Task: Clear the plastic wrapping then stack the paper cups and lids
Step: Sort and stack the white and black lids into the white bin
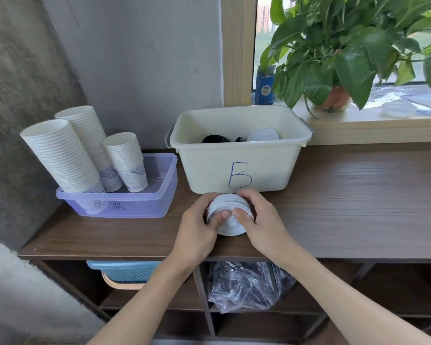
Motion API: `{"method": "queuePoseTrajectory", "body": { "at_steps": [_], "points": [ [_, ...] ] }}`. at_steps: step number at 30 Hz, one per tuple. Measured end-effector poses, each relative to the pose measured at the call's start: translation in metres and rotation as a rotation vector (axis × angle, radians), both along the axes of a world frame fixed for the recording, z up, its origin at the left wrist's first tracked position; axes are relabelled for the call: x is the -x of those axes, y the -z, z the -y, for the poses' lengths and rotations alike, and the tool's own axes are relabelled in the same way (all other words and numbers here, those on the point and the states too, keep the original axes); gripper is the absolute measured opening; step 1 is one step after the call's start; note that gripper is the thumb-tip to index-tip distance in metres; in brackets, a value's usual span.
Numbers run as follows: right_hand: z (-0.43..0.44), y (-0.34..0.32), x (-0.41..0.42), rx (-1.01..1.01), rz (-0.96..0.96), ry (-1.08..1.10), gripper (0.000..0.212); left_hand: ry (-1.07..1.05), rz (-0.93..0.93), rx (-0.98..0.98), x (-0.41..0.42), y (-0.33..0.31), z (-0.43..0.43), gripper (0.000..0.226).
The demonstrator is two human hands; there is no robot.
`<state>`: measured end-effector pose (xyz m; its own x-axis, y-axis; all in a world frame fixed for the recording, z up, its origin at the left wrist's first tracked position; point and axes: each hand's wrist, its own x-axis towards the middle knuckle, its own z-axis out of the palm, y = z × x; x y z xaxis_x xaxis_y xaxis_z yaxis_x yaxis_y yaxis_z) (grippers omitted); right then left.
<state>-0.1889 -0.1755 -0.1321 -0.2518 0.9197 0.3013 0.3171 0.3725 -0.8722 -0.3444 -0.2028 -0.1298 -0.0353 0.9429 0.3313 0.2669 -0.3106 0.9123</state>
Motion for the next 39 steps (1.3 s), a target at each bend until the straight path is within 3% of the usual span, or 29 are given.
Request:
{"method": "queuePoseTrajectory", "body": {
  "at_steps": [9, 13, 17, 23, 28, 35, 39],
  "points": [
    [0.002, 0.000, 0.017, -0.049, -0.046, 0.047, 0.019, -0.093, -0.070, -0.060, 0.000, 0.005, 0.000, 0.039],
    [0.005, -0.004, 0.018, 0.006, -0.131, -0.027, 0.013, -0.142, 0.028, -0.052, 0.003, 0.002, 0.001, 0.030],
    [0.004, -0.005, 0.017, 0.010, -0.127, 0.015, 0.011, -0.103, -0.001, -0.031, 0.005, 0.001, 0.000, 0.016],
    [0.002, -0.003, 0.014, 0.015, -0.138, 0.094, 0.006, -0.071, -0.078, -0.042, 0.004, 0.002, 0.001, 0.029],
    [0.002, -0.002, 0.017, 0.004, -0.112, 0.056, 0.011, -0.143, -0.061, -0.041, 0.003, 0.002, 0.002, 0.008],
    [0.003, -0.003, 0.018, 0.005, -0.095, -0.006, 0.023, -0.224, -0.016, -0.012, 0.004, 0.002, 0.000, 0.021],
    [0.002, -0.004, 0.017, 0.010, -0.057, -0.004, 0.021, -0.239, 0.016, -0.011, 0.002, 0.003, -0.001, 0.017]
  ]
}}
